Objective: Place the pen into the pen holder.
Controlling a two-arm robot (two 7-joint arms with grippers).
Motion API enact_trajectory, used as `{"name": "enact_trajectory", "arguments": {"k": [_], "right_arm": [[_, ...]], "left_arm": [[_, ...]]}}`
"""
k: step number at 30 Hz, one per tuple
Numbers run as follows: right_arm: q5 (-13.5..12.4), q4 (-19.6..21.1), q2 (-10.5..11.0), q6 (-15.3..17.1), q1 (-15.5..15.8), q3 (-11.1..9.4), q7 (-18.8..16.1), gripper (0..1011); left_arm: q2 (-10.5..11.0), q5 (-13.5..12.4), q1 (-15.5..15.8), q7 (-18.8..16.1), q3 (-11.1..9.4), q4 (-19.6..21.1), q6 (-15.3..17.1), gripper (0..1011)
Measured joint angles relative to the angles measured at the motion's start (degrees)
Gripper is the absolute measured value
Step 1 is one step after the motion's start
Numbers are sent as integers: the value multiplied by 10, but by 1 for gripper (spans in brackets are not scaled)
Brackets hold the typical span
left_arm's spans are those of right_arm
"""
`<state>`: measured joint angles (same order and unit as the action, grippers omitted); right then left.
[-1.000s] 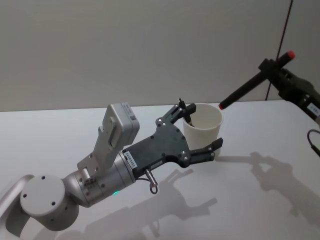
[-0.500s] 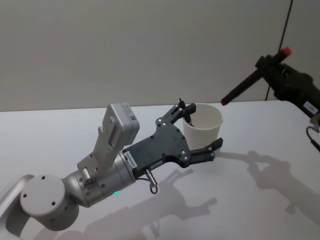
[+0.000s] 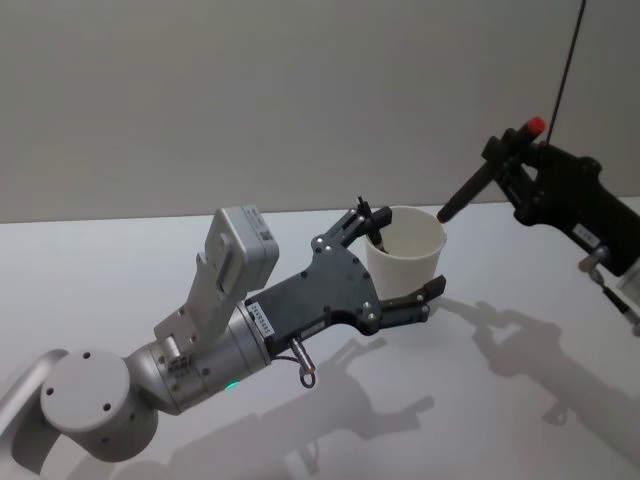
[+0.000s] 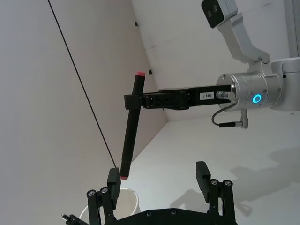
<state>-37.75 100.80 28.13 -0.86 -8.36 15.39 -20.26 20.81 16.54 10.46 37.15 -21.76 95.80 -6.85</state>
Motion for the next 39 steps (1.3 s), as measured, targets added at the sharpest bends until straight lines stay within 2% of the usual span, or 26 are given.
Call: {"name": "enact_trajectory", "arguments": {"k": [5,16,25,39], "right_arm": [[41,-9,-10,-18,-5,7,9,189],[94,-29,-29,-48,-18,17,15,189],[106,-37,-37,-47,-23,22,14,189],[112,-45,-51,-6,-27,30,25,189]], "left_arm": [[0,0,0,0,0,0,0,1001],[0,0,0,0,0,0,0,1001],[0,0,0,0,0,0,0,1001],[0,0,0,0,0,0,0,1001]]}}
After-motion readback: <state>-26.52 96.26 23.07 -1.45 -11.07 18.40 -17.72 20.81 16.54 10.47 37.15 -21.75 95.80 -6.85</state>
